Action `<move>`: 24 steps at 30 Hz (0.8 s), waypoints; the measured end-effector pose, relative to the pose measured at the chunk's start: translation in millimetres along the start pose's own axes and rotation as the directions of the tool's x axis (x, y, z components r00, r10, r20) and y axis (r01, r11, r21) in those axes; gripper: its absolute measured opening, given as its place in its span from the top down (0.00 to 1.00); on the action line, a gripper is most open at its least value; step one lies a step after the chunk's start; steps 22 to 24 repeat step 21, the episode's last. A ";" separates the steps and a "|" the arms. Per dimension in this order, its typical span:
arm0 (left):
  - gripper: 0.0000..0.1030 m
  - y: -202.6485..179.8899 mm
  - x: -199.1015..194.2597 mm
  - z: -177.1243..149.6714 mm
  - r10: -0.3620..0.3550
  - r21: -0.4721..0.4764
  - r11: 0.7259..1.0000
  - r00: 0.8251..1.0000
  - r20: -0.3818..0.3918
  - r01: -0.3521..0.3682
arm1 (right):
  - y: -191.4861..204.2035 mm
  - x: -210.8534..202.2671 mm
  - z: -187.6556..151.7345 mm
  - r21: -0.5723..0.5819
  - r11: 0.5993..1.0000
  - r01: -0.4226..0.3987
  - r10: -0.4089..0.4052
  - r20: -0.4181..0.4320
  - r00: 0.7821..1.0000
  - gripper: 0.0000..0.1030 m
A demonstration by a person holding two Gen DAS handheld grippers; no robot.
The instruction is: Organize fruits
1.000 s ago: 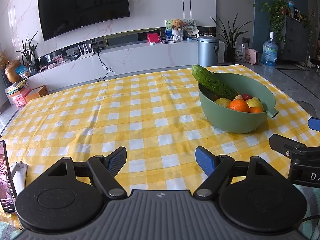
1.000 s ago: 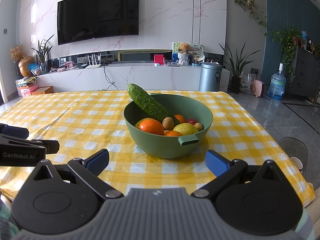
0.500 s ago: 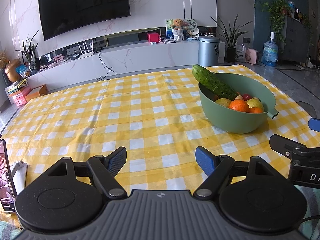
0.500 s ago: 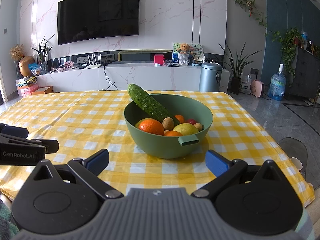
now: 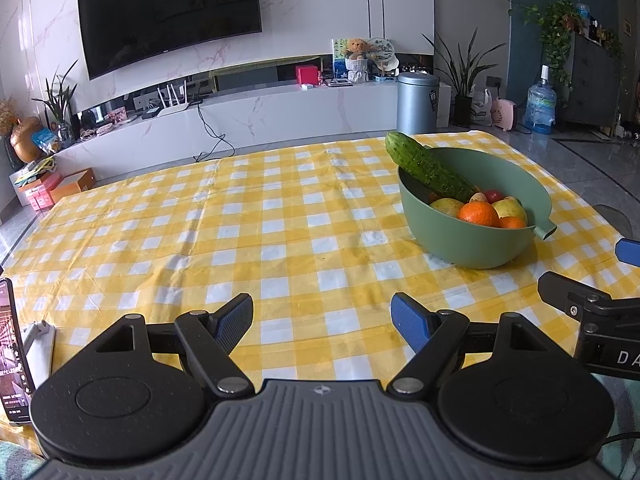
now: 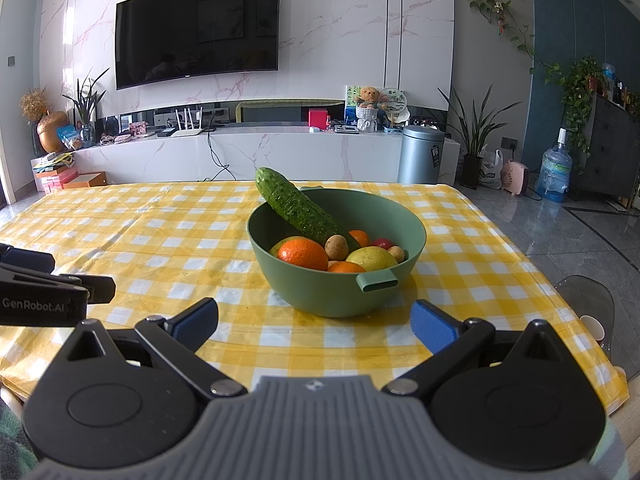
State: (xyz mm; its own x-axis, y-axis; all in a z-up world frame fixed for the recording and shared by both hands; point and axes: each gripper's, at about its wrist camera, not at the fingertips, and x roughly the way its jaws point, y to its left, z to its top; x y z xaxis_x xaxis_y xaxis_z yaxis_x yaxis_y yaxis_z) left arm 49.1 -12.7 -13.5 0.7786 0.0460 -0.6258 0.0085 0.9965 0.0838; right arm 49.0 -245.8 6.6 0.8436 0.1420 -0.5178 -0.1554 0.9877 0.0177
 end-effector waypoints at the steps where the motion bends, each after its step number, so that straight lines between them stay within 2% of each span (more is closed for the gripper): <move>1: 0.11 -0.1 -0.2 -0.1 0.004 0.001 1.000 1.000 0.000 -0.004 | -0.2 0.0 0.0 0.000 1.000 0.000 0.000 0.000 1.000 0.04; 24: 0.11 2.5 -4.5 2.8 0.025 0.004 1.000 1.000 0.002 -0.025 | 0.2 0.4 -0.2 0.000 1.000 0.000 0.000 -0.001 1.000 0.04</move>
